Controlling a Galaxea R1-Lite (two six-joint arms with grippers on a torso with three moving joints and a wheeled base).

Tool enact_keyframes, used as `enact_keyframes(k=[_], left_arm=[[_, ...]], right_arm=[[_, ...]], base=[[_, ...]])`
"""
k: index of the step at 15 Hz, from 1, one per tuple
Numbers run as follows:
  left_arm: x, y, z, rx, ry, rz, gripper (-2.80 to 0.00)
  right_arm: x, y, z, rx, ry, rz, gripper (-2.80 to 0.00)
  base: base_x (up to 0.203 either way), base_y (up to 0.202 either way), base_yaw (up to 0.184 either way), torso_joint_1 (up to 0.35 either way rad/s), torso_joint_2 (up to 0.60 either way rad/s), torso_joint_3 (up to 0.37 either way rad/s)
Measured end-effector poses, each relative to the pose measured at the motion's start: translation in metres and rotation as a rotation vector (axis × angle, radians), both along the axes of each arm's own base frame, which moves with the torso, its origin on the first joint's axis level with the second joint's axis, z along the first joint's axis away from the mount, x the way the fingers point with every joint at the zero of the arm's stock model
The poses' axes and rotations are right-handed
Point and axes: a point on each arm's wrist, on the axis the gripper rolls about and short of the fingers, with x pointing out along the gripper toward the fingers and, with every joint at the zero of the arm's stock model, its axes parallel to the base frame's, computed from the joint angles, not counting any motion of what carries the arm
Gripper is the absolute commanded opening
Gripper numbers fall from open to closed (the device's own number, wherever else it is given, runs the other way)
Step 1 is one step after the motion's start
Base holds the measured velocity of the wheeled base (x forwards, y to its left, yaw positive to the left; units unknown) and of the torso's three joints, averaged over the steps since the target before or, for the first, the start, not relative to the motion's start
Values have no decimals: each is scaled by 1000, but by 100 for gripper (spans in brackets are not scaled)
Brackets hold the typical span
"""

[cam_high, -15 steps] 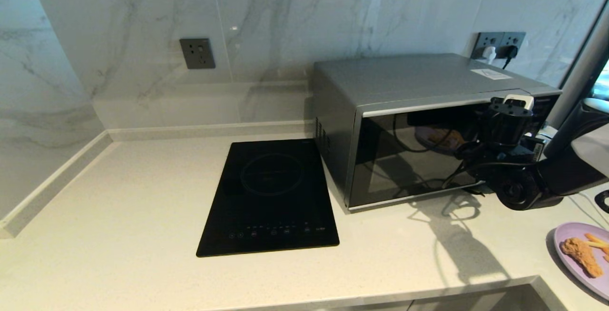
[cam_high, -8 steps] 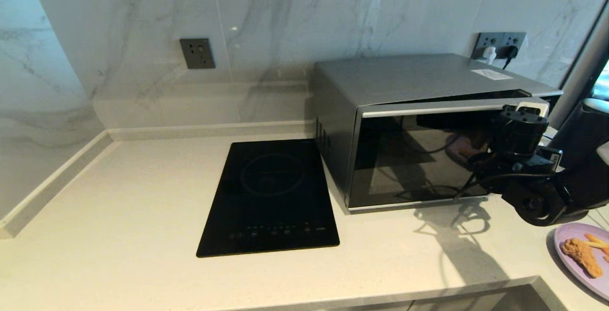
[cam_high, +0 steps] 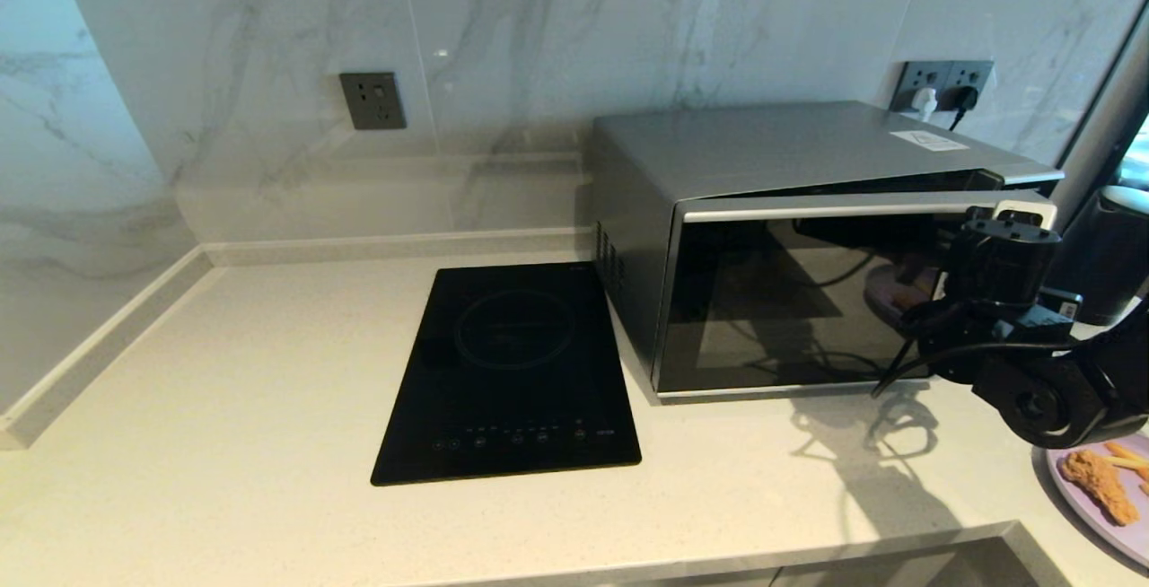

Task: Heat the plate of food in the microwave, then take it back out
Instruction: Open the microwave oven

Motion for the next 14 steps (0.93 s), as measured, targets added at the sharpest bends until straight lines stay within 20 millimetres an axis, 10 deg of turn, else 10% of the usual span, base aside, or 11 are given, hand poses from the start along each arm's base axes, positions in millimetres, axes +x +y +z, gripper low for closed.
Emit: enact_keyframes(k=[1, 2, 14], left_arm=[[0, 0, 0, -1, 0, 0, -280], [0, 0, 0, 0, 0, 0, -280], [0, 0, 0, -1, 0, -1, -280]], right_arm=[[-1, 0, 1, 1, -1, 4, -280], [-3, 0, 0, 2, 1, 12, 0], [-58, 23, 23, 40, -43, 237, 0]], base=[[0, 0, 0, 0, 0, 0], [0, 0, 0, 0, 0, 0], [0, 0, 0, 0, 0, 0]])
